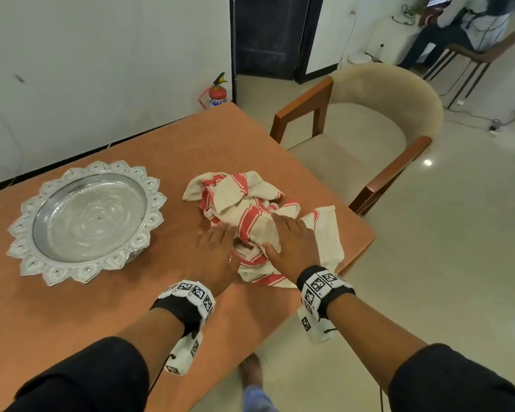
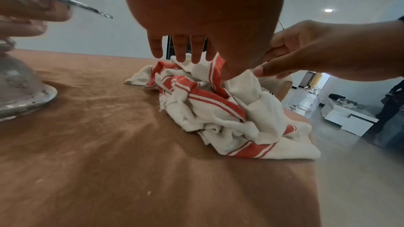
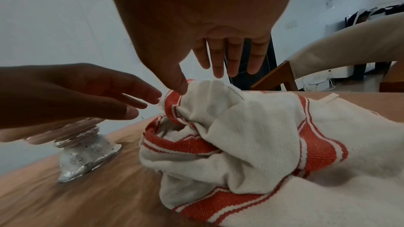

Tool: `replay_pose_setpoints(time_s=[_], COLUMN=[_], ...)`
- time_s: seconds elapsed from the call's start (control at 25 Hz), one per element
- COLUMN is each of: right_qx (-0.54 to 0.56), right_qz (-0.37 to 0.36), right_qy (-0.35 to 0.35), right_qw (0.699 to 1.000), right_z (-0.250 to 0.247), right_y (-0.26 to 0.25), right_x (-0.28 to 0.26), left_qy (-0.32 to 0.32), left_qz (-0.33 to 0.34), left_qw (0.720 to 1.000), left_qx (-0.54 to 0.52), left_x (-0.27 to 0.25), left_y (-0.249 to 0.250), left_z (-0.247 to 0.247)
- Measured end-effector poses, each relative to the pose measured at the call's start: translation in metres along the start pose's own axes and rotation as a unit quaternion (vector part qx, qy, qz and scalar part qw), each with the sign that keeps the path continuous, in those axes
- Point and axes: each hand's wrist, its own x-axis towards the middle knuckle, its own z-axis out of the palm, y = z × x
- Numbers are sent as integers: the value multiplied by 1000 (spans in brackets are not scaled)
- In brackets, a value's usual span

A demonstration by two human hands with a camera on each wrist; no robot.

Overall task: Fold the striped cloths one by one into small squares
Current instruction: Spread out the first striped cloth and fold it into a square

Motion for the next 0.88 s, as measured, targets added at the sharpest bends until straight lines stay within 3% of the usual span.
replay_pose_setpoints(time_s=[0.4, 0.6, 0.88], right_qx=[32, 73, 306], right_qz=[31, -1, -89], right_qy=[-7, 39, 14], right_qw=[999, 997, 948], right_z=[16, 6, -37], right_y=[13, 8, -10], right_x=[27, 28, 28], left_qy=[50, 78, 99], left_qz=[-14, -6, 122], left_qw=[998, 997, 985], left_qx=[-25, 3, -75], left_x=[19, 31, 40], left_y=[24, 29, 28], left_z=[10, -2, -50])
